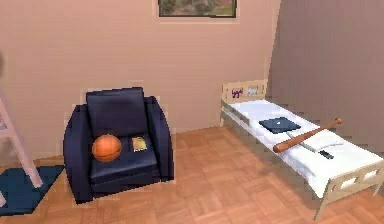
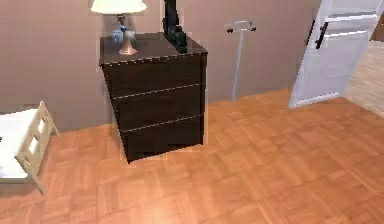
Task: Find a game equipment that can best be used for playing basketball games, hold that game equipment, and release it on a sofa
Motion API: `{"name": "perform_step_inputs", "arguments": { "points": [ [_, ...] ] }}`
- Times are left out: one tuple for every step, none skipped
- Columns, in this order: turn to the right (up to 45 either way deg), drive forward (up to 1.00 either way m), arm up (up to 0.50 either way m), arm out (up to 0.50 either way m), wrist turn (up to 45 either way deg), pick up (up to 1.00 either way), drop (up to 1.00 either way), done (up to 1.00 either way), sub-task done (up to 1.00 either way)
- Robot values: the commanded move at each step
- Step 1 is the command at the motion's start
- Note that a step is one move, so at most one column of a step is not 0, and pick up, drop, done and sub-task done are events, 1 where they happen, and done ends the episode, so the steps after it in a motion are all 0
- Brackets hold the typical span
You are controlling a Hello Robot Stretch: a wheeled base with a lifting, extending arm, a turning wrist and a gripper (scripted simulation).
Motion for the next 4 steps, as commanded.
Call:
{"name": "perform_step_inputs", "arguments": {
  "points": [
    [-27.0, 0.0, 0.0, 0.0, 0.0, 0.0, 0.0, 0.0, 0.0],
    [0.0, 0.85, 0.0, 0.0, 0.0, 0.0, 0.0, 0.0, 0.0],
    [-45.0, 0.0, 0.0, 0.0, 0.0, 0.0, 0.0, 0.0, 0.0],
    [-39.0, 0.0, 0.0, 0.0, 0.0, 0.0, 0.0, 0.0, 0.0]
  ]
}}
